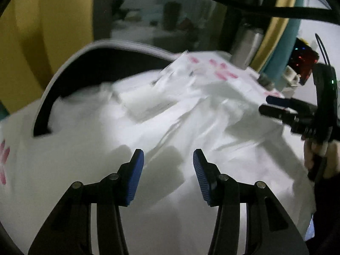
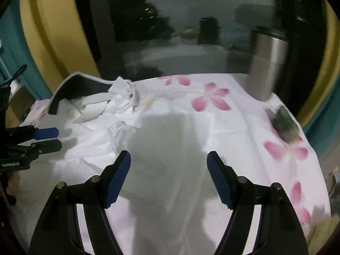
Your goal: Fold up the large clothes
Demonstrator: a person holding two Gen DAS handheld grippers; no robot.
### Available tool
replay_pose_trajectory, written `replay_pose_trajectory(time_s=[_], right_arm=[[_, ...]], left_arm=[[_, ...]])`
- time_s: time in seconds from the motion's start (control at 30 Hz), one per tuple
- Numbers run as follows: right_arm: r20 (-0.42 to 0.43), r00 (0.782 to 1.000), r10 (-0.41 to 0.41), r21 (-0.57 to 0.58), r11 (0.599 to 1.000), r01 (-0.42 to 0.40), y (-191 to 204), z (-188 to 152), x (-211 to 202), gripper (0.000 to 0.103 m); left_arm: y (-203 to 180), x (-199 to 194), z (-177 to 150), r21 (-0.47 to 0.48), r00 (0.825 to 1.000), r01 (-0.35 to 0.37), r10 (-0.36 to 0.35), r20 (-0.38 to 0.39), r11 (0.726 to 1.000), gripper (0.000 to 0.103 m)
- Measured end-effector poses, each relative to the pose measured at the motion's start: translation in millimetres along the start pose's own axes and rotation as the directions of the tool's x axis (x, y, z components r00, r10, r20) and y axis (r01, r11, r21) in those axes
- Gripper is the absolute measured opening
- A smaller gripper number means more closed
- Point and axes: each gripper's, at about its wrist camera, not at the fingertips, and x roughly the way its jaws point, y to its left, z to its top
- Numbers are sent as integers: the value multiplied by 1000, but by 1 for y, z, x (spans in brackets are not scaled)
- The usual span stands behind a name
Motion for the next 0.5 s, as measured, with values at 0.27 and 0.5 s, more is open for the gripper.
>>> replay_pose_trajectory(time_s=[0.27,0.5], right_arm=[[-53,999,3,24,1000,-2,-3,6,28,66],[-105,994,-27,-70,997,19,5,-16,27,16]], left_arm=[[8,4,-28,25,998,37,-35,-51,999,44],[7,-6,-42,56,998,48,-45,-46,997,9]])
